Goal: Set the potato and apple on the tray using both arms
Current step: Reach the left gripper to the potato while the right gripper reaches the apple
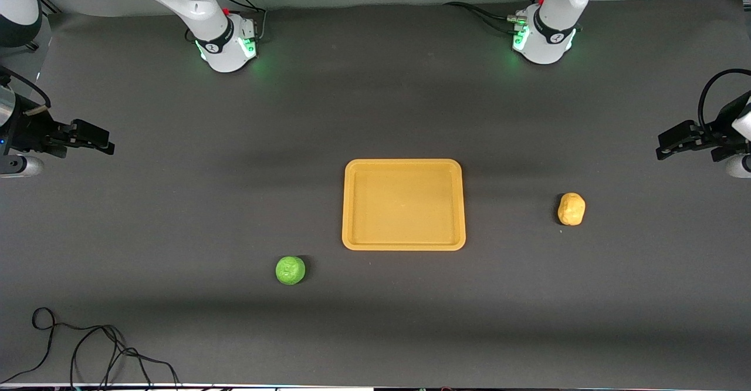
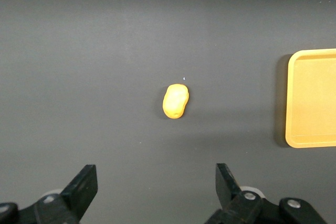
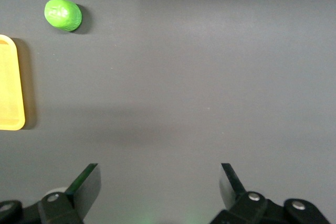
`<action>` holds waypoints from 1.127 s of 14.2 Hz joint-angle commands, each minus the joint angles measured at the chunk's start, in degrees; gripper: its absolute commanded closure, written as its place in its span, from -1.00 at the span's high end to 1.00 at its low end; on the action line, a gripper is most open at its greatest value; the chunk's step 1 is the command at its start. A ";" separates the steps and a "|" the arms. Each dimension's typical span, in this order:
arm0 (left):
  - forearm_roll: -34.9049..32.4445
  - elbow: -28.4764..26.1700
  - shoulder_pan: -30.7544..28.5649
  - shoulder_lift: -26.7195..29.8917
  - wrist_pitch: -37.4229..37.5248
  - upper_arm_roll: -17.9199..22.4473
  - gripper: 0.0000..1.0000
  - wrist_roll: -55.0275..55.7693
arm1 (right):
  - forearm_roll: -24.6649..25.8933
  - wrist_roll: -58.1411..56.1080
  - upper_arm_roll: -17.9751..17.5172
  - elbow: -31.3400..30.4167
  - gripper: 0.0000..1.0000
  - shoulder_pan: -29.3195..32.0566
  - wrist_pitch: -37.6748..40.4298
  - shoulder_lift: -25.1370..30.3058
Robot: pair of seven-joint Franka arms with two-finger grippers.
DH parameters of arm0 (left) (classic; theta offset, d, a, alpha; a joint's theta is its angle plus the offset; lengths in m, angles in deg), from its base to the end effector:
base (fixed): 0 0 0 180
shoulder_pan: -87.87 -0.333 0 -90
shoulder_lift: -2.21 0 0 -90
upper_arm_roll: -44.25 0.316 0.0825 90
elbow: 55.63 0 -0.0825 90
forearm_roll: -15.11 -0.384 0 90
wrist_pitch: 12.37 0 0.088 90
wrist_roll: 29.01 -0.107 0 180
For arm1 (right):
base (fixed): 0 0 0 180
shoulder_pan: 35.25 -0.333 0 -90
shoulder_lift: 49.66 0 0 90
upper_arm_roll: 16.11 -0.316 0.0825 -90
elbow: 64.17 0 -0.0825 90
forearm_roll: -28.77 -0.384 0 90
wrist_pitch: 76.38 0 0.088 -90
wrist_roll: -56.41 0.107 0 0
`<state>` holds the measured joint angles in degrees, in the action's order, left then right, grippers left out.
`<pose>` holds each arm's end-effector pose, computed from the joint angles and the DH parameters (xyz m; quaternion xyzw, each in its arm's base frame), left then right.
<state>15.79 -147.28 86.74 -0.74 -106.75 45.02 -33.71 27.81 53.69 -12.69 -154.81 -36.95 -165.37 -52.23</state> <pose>0.5753 0.0177 0.5884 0.9997 -0.0240 -0.0016 0.0057 0.5643 -0.0144 0.5927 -0.9993 -0.0085 0.0365 0.0085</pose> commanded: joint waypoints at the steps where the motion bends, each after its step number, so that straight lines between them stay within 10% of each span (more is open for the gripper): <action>1: 0.91 1.56 -0.01 -0.65 1.22 0.20 1.00 0.57 | -1.50 -1.06 0.27 1.60 1.00 0.12 0.58 -0.85; 9: 0.21 -2.99 0.08 -1.53 -1.06 0.20 1.00 1.27 | -1.15 -1.06 0.18 2.39 1.00 -0.06 0.58 -1.38; 16: 0.47 -17.93 0.08 -9.50 -19.67 0.20 0.99 -1.53 | -0.89 -1.06 0.18 3.45 1.00 -0.06 0.49 -2.43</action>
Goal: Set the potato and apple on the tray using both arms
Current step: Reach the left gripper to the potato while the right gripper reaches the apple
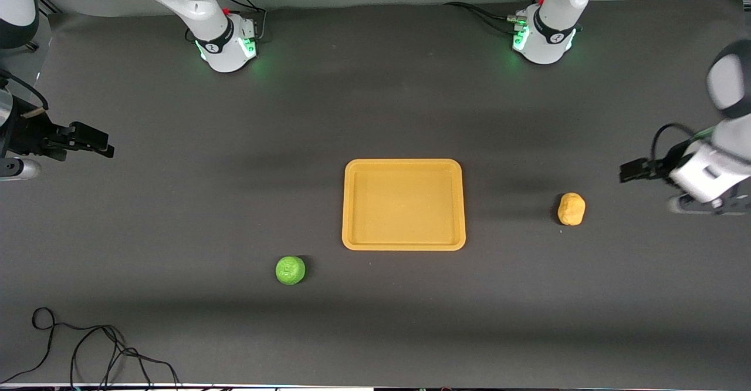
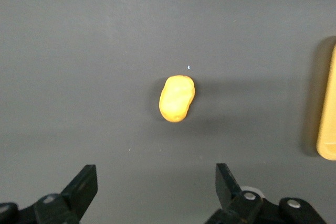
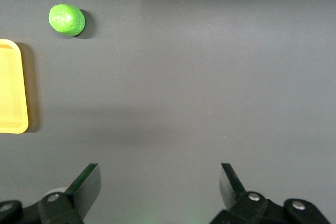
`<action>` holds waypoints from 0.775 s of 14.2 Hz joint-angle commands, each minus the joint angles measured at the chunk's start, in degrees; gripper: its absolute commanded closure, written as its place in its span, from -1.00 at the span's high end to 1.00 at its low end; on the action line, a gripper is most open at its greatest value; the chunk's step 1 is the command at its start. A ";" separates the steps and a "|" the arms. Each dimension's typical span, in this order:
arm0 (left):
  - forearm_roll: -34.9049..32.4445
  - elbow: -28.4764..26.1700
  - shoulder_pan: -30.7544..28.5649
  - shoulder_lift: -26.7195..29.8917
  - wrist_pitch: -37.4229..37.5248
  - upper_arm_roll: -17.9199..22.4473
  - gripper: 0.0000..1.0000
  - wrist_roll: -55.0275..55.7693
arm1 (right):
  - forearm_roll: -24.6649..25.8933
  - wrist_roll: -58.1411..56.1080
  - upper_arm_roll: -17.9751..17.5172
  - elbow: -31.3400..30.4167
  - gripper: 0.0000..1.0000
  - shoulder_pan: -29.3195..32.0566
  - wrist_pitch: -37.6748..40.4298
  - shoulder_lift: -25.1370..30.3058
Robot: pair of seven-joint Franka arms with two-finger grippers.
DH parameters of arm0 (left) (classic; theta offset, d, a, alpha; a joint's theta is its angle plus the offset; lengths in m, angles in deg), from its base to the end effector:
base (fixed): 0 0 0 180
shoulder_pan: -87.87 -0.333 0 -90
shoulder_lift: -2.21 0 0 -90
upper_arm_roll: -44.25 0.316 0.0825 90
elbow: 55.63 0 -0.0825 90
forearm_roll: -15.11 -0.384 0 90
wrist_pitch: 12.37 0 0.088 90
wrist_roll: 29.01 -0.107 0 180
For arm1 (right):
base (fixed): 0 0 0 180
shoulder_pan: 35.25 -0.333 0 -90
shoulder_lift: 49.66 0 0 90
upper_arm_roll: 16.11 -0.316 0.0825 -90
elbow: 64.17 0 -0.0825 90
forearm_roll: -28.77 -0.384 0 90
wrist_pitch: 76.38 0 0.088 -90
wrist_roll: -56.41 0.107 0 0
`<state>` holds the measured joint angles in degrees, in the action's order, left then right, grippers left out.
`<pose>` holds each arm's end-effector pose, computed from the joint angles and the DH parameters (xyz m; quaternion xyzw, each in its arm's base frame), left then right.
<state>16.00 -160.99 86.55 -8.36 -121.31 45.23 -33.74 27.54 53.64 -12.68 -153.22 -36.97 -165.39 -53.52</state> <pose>0.5944 0.0223 0.4179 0.9980 -0.0183 -0.0605 0.0093 0.5716 -0.0136 0.5930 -0.9993 -0.0091 0.0336 0.0100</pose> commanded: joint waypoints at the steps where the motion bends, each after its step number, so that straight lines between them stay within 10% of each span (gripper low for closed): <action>1: 0.61 -4.93 0.35 -4.69 -6.01 -0.10 0.99 -3.25 | -0.62 -1.01 0.17 1.69 1.00 -0.04 0.51 -1.06; 11: 5.88 -5.55 0.09 -15.61 -15.78 -0.27 0.99 -11.61 | -1.14 6.96 -0.27 1.85 1.00 -7.49 -4.67 -3.69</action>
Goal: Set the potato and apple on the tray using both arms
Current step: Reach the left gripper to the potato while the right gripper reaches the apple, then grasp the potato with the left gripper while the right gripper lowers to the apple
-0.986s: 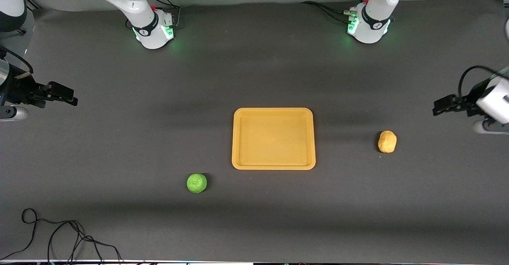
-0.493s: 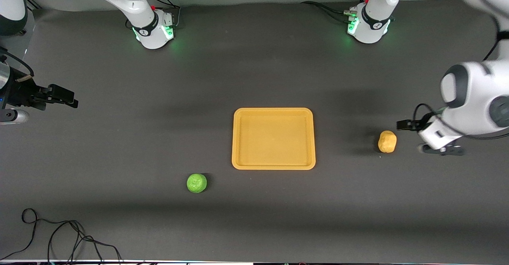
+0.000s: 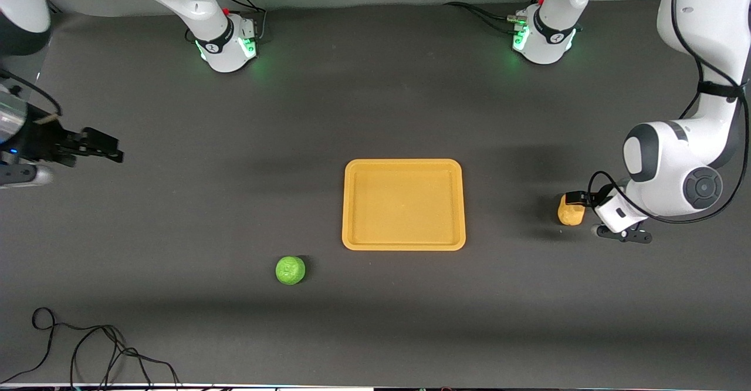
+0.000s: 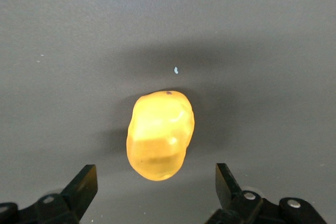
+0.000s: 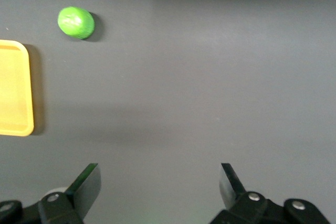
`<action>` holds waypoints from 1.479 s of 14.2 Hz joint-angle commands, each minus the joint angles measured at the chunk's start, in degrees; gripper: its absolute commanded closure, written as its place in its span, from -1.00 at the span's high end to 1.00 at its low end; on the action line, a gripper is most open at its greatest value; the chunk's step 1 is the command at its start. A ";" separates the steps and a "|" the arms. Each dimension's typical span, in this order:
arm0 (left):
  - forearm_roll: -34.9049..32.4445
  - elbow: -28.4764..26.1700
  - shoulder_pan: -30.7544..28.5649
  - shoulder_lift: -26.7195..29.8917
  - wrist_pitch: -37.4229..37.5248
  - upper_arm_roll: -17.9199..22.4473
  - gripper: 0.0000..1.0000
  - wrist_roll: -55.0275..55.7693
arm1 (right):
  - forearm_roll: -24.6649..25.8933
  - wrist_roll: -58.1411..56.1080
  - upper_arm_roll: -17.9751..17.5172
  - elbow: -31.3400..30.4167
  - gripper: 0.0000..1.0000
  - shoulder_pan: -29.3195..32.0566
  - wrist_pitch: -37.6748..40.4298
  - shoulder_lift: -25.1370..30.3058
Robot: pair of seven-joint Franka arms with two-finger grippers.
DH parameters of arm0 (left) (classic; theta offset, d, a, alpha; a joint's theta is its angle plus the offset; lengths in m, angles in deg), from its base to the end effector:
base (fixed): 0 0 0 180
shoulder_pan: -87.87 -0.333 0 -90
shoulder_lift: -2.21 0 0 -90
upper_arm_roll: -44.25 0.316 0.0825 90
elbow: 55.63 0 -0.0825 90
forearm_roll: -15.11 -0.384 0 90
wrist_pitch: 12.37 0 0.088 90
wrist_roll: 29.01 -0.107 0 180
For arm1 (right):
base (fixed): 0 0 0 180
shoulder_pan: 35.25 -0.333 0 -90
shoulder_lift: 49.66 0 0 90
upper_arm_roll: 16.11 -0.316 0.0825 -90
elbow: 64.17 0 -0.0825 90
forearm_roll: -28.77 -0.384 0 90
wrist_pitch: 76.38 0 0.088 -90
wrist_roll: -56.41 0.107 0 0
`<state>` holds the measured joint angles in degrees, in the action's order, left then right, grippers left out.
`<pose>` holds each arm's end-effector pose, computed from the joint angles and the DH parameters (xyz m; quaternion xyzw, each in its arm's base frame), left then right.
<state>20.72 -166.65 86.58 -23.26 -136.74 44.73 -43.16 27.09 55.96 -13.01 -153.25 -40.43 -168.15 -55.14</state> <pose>0.5981 0.0146 0.2381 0.9909 -0.0758 -0.0995 0.0497 0.5838 0.0257 0.5803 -0.9994 -0.0213 0.0244 0.0117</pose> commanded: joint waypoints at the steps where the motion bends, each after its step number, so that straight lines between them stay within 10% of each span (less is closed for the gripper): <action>1: 1.60 0.20 0.24 -0.98 -0.35 0.22 0.99 -2.20 | -0.61 7.02 0.06 3.98 1.00 -6.67 -2.44 -3.90; 6: 1.60 0.28 1.21 -3.80 -1.40 0.22 0.50 -2.20 | -0.70 15.83 -0.02 21.46 1.00 -13.97 -2.27 -17.70; 11: 1.87 1.33 0.77 -2.31 -0.27 0.13 -0.67 -1.50 | -0.79 16.80 -0.02 27.56 1.00 -14.78 -3.06 -24.75; 16: 4.68 13.16 1.55 4.29 20.89 0.05 -0.90 8.22 | -0.35 16.63 -0.02 26.94 1.00 -16.70 -10.94 -31.86; 21: 7.67 24.52 10.68 -1.41 20.49 -5.05 -0.90 27.74 | -0.44 16.63 -0.02 20.61 1.00 -16.80 -24.66 -37.04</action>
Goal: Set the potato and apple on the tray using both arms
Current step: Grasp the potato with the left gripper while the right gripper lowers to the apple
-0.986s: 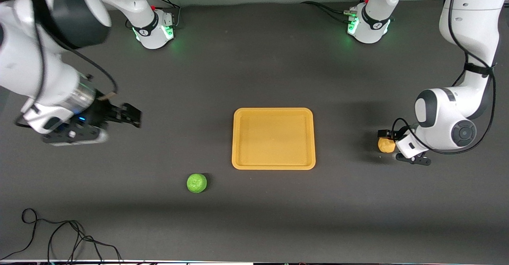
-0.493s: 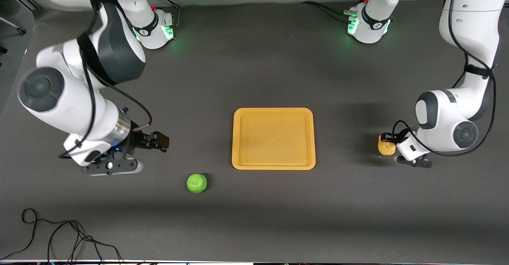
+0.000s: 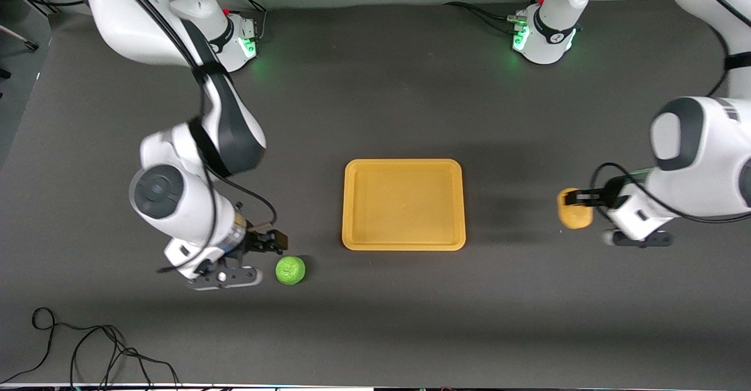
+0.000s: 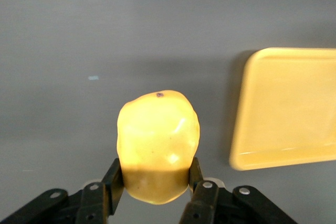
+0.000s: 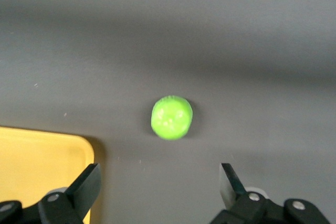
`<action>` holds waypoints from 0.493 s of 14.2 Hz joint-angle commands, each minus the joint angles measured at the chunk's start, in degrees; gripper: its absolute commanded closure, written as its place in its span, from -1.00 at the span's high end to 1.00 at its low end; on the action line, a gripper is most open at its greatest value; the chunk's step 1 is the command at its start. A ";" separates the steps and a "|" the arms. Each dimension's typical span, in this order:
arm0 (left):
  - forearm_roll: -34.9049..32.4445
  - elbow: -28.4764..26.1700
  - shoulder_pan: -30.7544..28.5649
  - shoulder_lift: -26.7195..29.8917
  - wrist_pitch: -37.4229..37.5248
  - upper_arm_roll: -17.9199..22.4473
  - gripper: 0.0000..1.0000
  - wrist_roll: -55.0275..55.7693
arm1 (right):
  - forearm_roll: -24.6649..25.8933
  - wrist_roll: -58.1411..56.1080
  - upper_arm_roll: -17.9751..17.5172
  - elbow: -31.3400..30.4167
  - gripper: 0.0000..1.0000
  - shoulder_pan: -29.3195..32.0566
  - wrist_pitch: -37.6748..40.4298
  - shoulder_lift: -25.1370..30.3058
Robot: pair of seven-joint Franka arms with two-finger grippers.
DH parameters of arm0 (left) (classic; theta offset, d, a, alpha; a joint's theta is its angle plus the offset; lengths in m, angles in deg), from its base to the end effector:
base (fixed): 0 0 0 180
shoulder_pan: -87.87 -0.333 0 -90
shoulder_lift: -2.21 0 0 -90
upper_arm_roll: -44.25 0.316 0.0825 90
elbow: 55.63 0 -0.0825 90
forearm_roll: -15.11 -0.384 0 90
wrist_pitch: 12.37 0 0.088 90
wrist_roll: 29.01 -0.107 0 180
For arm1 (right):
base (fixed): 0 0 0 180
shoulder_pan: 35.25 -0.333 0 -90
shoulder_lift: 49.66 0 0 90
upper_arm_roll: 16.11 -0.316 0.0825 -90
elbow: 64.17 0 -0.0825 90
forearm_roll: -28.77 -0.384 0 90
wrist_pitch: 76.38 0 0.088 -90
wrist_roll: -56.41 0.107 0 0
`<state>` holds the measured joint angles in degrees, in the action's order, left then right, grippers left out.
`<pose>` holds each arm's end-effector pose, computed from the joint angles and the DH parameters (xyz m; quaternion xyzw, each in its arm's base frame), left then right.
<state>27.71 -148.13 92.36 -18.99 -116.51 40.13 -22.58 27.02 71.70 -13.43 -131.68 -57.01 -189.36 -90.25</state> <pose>0.6366 -0.1096 0.4017 0.9895 0.0180 -0.0972 0.1051 0.7102 0.2582 0.3796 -0.9985 -0.0340 -0.0412 0.0121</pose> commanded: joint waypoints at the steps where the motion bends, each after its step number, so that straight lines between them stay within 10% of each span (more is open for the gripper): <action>1: 1.11 7.24 7.45 -7.87 0.08 -0.54 -0.87 8.50 | -0.36 0.88 0.39 -0.96 1.00 -0.13 -5.39 -3.42; 7: 0.23 7.43 20.04 -18.08 -13.37 -0.19 -0.83 19.32 | -0.71 1.23 0.48 -1.05 1.00 -0.04 -14.89 -12.30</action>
<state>28.17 -143.14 109.85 -34.03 -129.41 38.67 -5.89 27.02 71.77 -13.32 -133.48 -56.80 -201.96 -100.36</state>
